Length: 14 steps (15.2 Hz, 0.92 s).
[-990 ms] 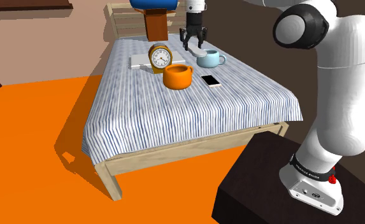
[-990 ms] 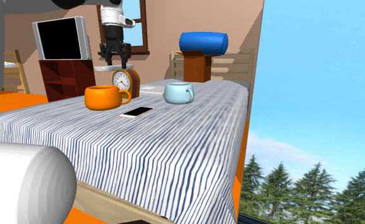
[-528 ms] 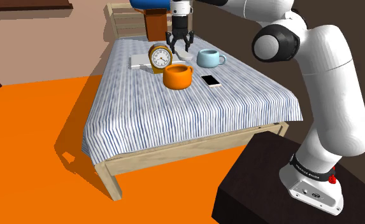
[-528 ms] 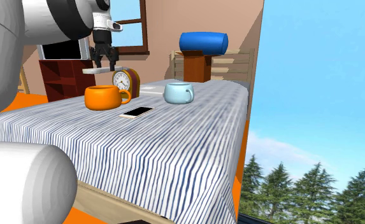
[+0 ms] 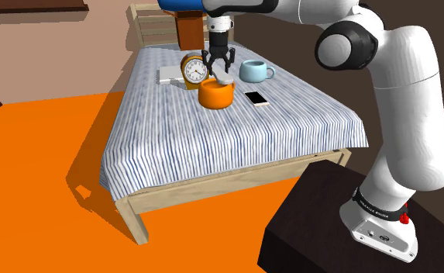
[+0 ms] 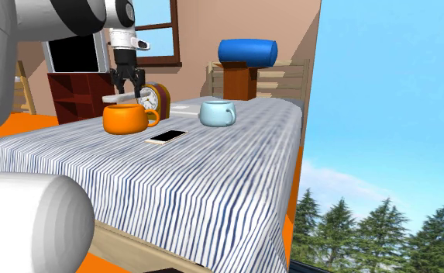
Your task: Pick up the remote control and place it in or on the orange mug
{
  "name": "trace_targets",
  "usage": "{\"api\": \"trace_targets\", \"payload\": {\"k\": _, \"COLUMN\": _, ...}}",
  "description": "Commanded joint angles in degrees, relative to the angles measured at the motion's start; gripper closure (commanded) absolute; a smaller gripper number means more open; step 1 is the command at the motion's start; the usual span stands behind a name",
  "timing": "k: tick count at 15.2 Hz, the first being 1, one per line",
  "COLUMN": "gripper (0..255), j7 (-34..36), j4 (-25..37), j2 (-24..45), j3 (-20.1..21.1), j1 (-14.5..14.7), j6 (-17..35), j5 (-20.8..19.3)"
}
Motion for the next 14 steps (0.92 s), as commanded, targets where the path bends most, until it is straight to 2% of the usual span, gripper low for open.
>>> {"api": "trace_targets", "payload": {"k": 1, "gripper": 255, "j7": -0.08, "j4": -3.17, "j2": -0.98, "j3": -0.04, "j1": 0.31, "j6": 2.24, "j5": -0.15}}
{"api": "trace_targets", "payload": {"k": 4, "gripper": 255, "j7": -0.17, "j4": -6.49, "j2": -1.66, "j3": -0.05, "j1": 0.59, "j6": 4.88, "j5": -0.25}}
{"api": "trace_targets", "payload": {"k": 12, "gripper": 255, "j7": -0.17, "j4": -6.49, "j2": -1.66, "j3": -0.05, "j1": 0.59, "j6": 4.88, "j5": -0.25}}
{"api": "trace_targets", "payload": {"k": 13, "gripper": 0, "j7": -0.18, "j4": -6.55, "j2": -1.68, "j3": -0.05, "j1": 0.59, "j6": 4.92, "j5": -0.25}}
{"api": "trace_targets", "payload": {"k": 14, "gripper": 0, "j7": -0.18, "j4": -6.57, "j2": -1.68, "j3": -0.05, "j1": 0.59, "j6": 4.93, "j5": -0.25}}
